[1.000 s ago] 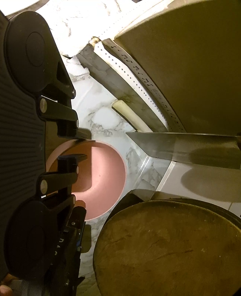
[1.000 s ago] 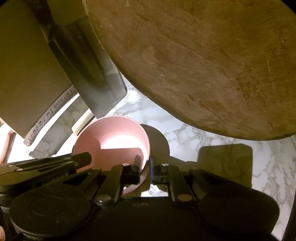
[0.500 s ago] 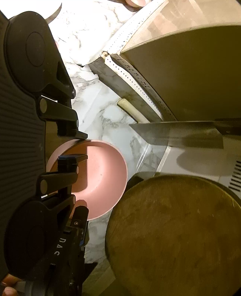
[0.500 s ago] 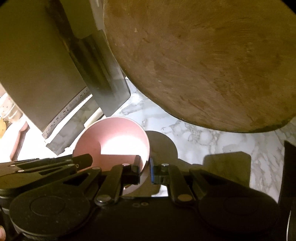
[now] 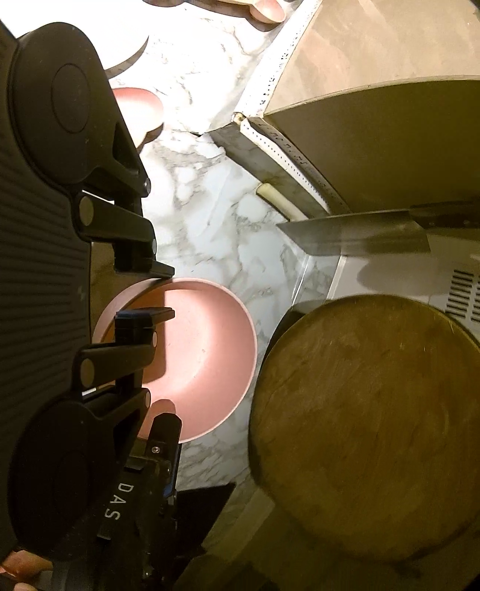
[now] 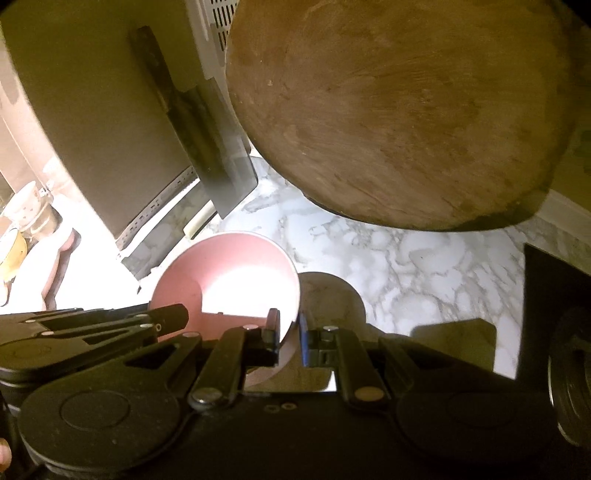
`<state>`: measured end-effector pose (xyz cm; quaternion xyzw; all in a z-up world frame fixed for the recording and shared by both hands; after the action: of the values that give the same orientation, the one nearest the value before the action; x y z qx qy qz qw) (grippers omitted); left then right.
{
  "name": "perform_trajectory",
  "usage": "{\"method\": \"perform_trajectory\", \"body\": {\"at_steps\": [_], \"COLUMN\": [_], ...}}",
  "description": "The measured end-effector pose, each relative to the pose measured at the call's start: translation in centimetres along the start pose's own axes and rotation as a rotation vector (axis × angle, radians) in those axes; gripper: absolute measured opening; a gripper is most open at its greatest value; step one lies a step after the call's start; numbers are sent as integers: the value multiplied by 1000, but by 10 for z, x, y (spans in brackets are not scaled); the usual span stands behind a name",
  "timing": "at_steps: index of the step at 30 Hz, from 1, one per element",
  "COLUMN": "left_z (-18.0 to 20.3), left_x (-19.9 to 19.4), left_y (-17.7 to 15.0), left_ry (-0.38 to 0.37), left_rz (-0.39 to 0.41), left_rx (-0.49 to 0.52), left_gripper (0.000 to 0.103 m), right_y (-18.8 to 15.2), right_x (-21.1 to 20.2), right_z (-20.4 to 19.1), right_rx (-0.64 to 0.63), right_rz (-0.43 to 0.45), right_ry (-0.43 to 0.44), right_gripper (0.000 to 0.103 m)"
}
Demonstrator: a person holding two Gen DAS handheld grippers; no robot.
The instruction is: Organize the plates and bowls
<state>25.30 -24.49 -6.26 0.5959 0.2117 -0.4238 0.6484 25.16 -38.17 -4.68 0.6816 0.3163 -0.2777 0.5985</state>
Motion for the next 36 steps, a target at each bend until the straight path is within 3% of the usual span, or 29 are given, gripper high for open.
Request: {"method": "perform_trajectory", "body": {"at_steps": [21, 36], "left_z": [24, 34], "left_x": [-45, -36], "left_y": [-62, -89], "left_ry": [-75, -75], "left_rz": [-45, -98], "left_rx": [83, 116], "left_gripper": [16, 16], "right_y": [-68, -106], "right_x": [-58, -49], "right_z": [12, 24], "right_rx": [85, 127], "right_rz": [21, -33], "right_ry": [-35, -48], "right_gripper": [9, 9]}}
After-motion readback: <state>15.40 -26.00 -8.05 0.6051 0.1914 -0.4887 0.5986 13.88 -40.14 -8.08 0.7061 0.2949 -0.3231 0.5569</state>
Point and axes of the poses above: each gripper's, at about its wrist camera, not at the fingertips, and x roughly the way its jaws point, z to its right, y to its top, the point moved 6 cm from there along x, roughly the way its jaws point
